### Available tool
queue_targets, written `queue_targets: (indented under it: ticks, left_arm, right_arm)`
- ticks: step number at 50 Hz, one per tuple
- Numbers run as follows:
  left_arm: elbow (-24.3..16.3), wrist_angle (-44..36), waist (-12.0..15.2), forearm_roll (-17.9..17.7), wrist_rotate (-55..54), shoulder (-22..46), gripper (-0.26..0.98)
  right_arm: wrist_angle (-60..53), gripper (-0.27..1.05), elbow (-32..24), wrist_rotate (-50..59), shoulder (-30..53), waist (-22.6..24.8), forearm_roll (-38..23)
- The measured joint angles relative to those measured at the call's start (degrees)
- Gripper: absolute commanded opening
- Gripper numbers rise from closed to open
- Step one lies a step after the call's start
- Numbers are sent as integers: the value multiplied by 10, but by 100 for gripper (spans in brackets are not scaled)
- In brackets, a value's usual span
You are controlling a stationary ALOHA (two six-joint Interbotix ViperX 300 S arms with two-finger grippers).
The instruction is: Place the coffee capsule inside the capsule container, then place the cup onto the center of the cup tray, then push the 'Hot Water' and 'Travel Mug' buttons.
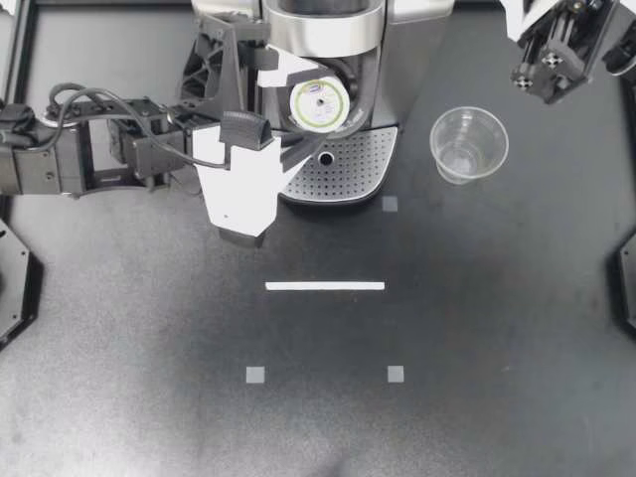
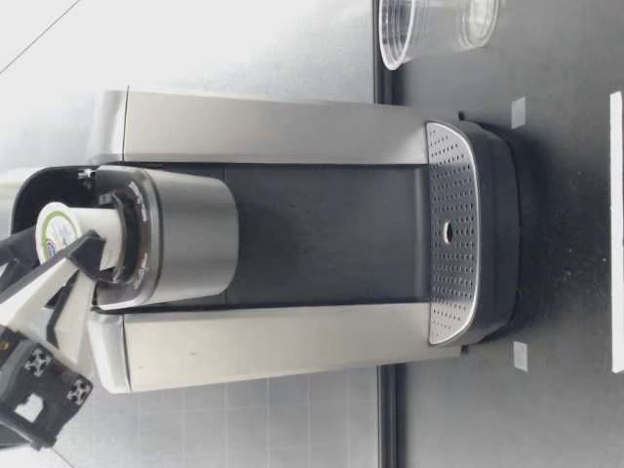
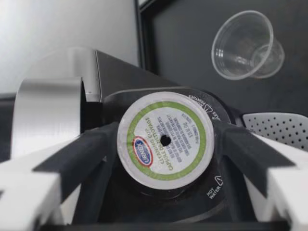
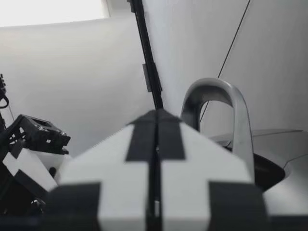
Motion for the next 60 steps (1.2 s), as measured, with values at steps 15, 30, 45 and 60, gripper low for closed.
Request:
queue_targets:
  ticks: [15, 30, 45, 60]
  left_arm:
    - [5, -6, -1, 1, -16, 0, 74]
    - [14, -6, -2, 1, -24, -1, 75]
    - [14, -6, -20, 1, -23, -25, 75]
    - [30, -9, -22, 5, -33, -46, 75]
  right_arm:
    - [-4, 8, 1, 1, 0, 0, 0]
    - [-4, 8, 3, 3, 0, 0, 0]
    - [-4, 8, 10, 11, 1, 0, 0]
    - [-4, 8, 25, 13, -3, 0, 0]
